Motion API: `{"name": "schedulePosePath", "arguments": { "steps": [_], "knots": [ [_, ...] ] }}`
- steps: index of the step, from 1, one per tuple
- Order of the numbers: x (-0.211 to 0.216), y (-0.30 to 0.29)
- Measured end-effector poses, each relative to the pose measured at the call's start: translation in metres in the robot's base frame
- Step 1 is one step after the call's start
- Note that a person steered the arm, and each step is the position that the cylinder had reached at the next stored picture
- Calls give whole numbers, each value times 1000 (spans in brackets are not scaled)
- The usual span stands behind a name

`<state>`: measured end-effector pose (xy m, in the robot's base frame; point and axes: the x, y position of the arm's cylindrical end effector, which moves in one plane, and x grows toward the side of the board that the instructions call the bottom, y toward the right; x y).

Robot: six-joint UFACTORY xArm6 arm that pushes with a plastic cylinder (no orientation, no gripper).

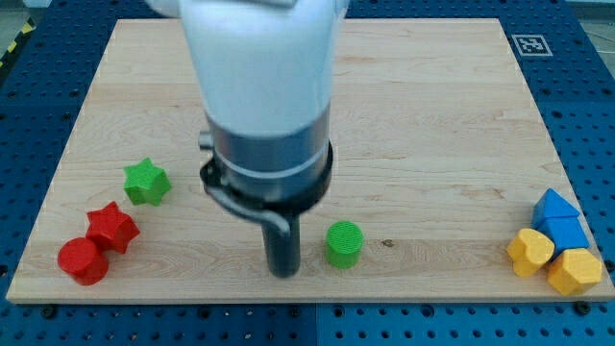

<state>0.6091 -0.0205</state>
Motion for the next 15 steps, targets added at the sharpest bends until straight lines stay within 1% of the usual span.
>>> {"name": "schedulePosePath", "arguments": {
  "steps": [1, 2, 3, 4, 5, 6, 7, 8, 9, 10, 11, 12, 13, 14, 15],
  "knots": [
    [3, 58],
    [-15, 88],
    [-18, 91],
    [9, 88],
    [3, 32],
    [-11, 7],
    [-43, 26],
    [-53, 71],
    [-46, 86],
    [-28, 58],
    [-4, 87],
    [-16, 131],
    [-42, 157],
    [-43, 136],
    [-66, 102]
  ]
}}
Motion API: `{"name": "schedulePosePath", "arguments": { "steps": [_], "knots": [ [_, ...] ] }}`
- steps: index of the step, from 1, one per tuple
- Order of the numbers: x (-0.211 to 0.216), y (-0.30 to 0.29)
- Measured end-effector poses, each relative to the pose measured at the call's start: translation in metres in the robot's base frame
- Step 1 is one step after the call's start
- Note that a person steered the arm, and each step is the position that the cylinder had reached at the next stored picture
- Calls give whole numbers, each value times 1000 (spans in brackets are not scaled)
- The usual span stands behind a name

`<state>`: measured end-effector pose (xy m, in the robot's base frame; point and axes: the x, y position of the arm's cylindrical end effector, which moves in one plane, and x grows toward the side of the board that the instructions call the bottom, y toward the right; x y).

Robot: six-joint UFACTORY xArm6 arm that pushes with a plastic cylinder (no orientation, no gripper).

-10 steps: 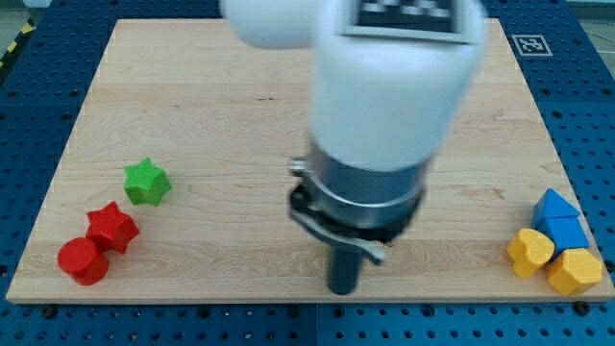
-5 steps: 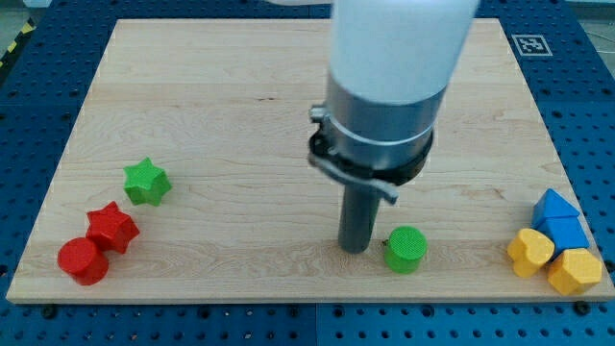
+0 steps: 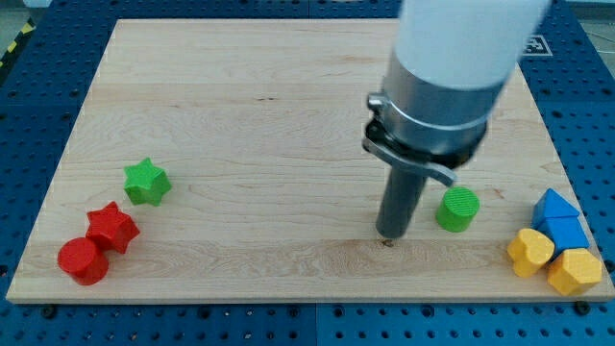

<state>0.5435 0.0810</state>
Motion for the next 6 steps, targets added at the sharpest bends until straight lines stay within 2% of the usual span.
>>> {"name": "schedulePosePath", "arguments": {
  "steps": [1, 5, 6],
  "knots": [
    [-22, 19],
    [-10, 103],
    [-18, 106]
  ]
}}
